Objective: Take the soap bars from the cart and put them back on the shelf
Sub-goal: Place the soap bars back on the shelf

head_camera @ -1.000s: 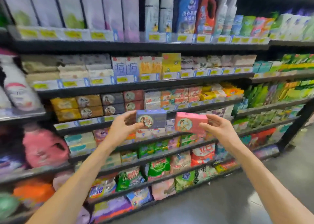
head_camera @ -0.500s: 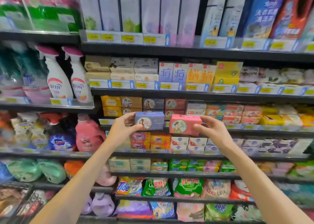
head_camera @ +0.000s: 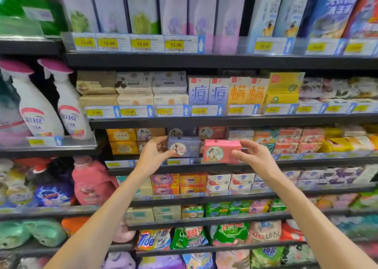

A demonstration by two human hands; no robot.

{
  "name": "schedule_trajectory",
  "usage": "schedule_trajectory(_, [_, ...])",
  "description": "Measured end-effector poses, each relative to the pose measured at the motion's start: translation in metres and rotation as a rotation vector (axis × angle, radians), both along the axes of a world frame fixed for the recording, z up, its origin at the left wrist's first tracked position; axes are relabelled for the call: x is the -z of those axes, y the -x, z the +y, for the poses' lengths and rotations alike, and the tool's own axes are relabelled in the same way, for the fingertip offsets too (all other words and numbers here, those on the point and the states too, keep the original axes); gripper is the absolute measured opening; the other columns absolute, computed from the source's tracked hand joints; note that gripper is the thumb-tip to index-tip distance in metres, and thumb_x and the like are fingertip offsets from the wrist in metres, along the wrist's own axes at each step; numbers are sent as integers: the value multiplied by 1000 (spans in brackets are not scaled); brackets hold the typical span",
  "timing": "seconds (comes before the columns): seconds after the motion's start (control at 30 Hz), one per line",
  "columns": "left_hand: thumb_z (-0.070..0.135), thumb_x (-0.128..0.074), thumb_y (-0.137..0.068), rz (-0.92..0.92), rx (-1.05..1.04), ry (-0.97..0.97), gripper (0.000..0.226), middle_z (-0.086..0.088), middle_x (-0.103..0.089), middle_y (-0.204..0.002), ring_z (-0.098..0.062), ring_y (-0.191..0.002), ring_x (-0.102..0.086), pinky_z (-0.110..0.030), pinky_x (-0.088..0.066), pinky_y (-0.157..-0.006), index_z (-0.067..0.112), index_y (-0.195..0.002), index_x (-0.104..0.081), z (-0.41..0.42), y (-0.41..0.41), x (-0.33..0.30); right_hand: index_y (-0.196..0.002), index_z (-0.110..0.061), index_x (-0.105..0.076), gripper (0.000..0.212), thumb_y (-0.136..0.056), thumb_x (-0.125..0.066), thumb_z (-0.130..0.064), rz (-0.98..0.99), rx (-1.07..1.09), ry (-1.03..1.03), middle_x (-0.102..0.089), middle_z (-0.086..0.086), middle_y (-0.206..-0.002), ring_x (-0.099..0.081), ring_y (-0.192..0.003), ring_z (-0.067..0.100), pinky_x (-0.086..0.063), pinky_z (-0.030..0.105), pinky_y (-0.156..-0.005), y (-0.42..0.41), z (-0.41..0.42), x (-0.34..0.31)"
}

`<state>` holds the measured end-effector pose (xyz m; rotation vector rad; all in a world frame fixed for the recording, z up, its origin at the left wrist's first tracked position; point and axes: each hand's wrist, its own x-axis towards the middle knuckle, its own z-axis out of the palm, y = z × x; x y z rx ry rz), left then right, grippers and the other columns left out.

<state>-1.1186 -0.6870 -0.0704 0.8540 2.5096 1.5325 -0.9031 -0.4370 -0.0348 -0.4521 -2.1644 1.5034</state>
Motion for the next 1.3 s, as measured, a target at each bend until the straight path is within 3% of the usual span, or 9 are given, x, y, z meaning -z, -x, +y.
schedule_trajectory(0.27, [20,-81,-84,42,-93,69,52,-7,-59,-124,-24,-111,-64,-43,-52,-102,10,-130,-60,26,10,25,-131,-18,-60,48,-86,-77,-22,-17,23,-37,-59,-28,-104,-55,-81,-29,-42,-4,-66,16,23,16])
schedule_trajectory(0.47, [25,-81,-83,141,-211,147,43,-4,-66,-116,-28,-109,-65,-48,-55,-94,17,-120,-60,30,11,35,-134,-20,-60,54,-84,-79,-31,-45,29,-76,-63,-16,-120,-59,-109,-3,-43,4,-82,25,28,27])
schedule_trajectory(0.6, [29,-81,-82,200,-282,195,42,-7,-61,-120,-31,-106,-64,-50,-55,-91,18,-117,-60,35,5,35,-126,-24,-61,44,-85,-78,-25,-53,18,-70,-62,-25,-110,-58,-97,-14,-46,1,-76,31,24,32])
schedule_trajectory(0.73, [41,-81,-81,212,-295,231,57,-9,-61,-120,-33,-110,-62,-48,-55,-89,13,-122,-53,37,4,33,-123,-22,-61,40,-86,-77,-20,-37,8,-57,-65,-22,-105,-64,-90,-15,-49,4,-71,39,23,36])
schedule_trajectory(0.8, [42,-81,-82,229,-290,237,53,-7,-64,-117,-32,-110,-63,-47,-55,-88,17,-119,-53,36,6,33,-122,-23,-60,40,-86,-78,-21,-32,15,-58,-70,-16,-106,-67,-92,-9,-52,9,-74,44,25,38])
schedule_trajectory(0.93, [37,-81,-82,257,-291,212,46,-6,-62,-113,-32,-105,-63,-46,-55,-85,18,-114,-55,36,3,31,-120,-15,-65,36,-86,-77,-19,-11,20,-61,-76,-1,-107,-72,-99,13,-59,30,-86,55,27,43])
schedule_trajectory(1.0, [36,-82,-82,254,-294,210,46,-6,-62,-112,-32,-104,-64,-47,-55,-85,17,-114,-55,37,3,31,-121,-15,-66,36,-86,-77,-21,3,35,-87,-75,-2,-108,-72,-98,12,-59,35,-88,59,26,47])
schedule_trajectory(1.17, [38,-82,-81,249,-282,210,46,-6,-63,-112,-31,-102,-66,-44,-56,-83,17,-114,-56,35,5,30,-122,-17,-68,42,-86,-76,-36,-11,140,-261,-64,-5,-122,-61,-107,7,-48,19,-90,67,26,53])
schedule_trajectory(1.3, [40,-81,-82,246,-289,229,47,-7,-64,-115,-32,-101,-66,-44,-56,-85,17,-114,-57,35,5,29,-122,-16,-68,42,-86,-76,-35,-3,173,-319,-61,-2,-126,-59,-112,12,-47,26,-95,70,25,55])
